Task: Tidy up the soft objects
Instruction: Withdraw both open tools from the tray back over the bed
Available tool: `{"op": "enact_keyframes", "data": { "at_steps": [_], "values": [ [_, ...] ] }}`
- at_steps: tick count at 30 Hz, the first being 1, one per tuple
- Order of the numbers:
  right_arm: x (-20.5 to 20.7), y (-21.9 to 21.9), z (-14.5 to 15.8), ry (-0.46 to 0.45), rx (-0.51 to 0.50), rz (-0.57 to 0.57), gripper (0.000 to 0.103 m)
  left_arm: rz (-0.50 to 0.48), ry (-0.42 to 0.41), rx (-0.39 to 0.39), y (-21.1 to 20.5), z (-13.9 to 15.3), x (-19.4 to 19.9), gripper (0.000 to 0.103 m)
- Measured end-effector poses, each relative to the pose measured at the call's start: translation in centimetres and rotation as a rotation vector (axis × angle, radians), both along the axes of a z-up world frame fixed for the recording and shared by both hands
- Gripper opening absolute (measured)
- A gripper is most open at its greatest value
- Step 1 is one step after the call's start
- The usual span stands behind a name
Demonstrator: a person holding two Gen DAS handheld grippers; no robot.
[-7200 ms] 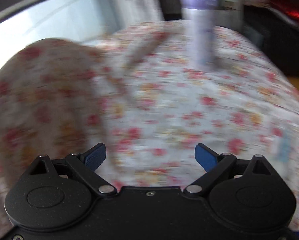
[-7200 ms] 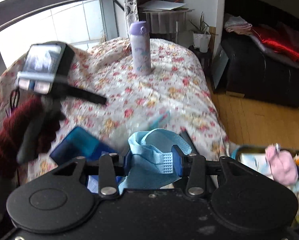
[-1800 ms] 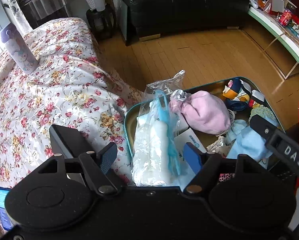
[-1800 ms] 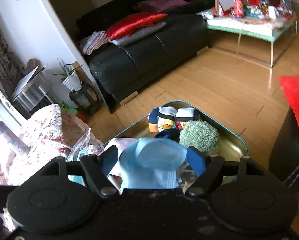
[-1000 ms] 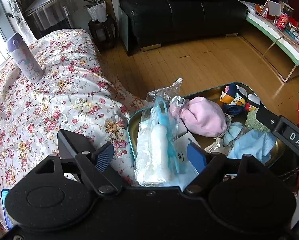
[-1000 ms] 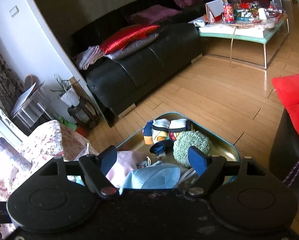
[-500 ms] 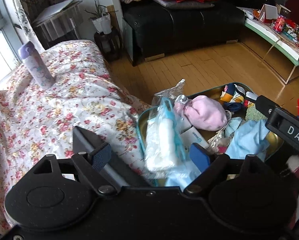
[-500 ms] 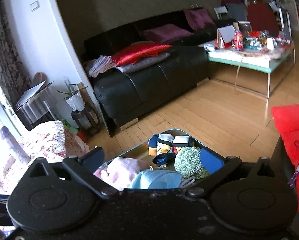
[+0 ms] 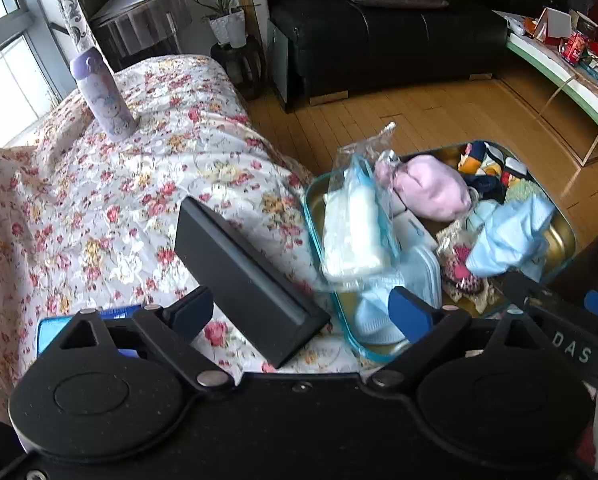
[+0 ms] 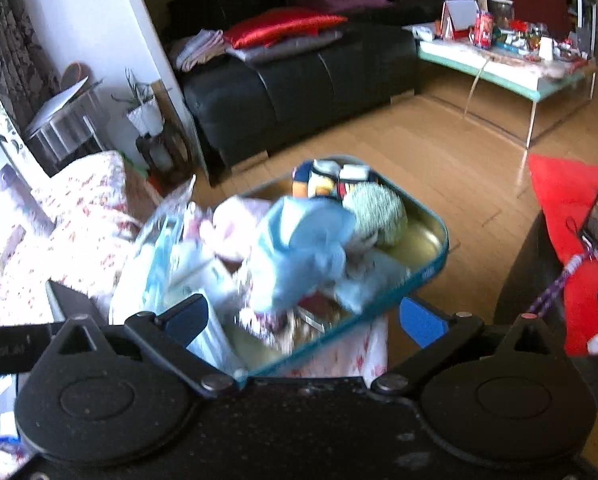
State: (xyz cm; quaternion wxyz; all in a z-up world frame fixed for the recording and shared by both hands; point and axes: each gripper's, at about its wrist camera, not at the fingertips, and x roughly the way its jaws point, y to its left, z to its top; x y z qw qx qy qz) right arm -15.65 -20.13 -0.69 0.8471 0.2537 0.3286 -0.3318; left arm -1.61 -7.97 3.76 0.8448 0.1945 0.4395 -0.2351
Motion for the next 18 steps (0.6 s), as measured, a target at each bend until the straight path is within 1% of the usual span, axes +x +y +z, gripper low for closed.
{"op": "enact_keyframes", "data": {
  "at_steps": [4,7,12,15,18],
  "values": [
    [-0.6,0.7,0.2,0.035,-0.025,0.023,0.103,0.012,0.009,0.014,0.4,-0.3,-0.7,0.092],
    [-0.5,1.1,0.4,0.065,-0.051,0.063,0.103,0.017,0.011,0.024,0.5,-0.4,-1.3,0.092],
    [0.0,1.9,0.8,0.133,-0.161,0.125,0.103,0.024,0.055,-0.009,0.9,-0.1,-1.6,0.092],
    [0.2,2.1,0.6,0.131,-0.175,0.149,0.103,0.025,0.058,-0.015,1.0,0.0,-1.8,0.092],
    [0.5,2.1,0.2,0.126,-0.175,0.144,0.103,0.030,0.046,-0.009,1.0,-0.1,-1.9,0.092]
  ]
}}
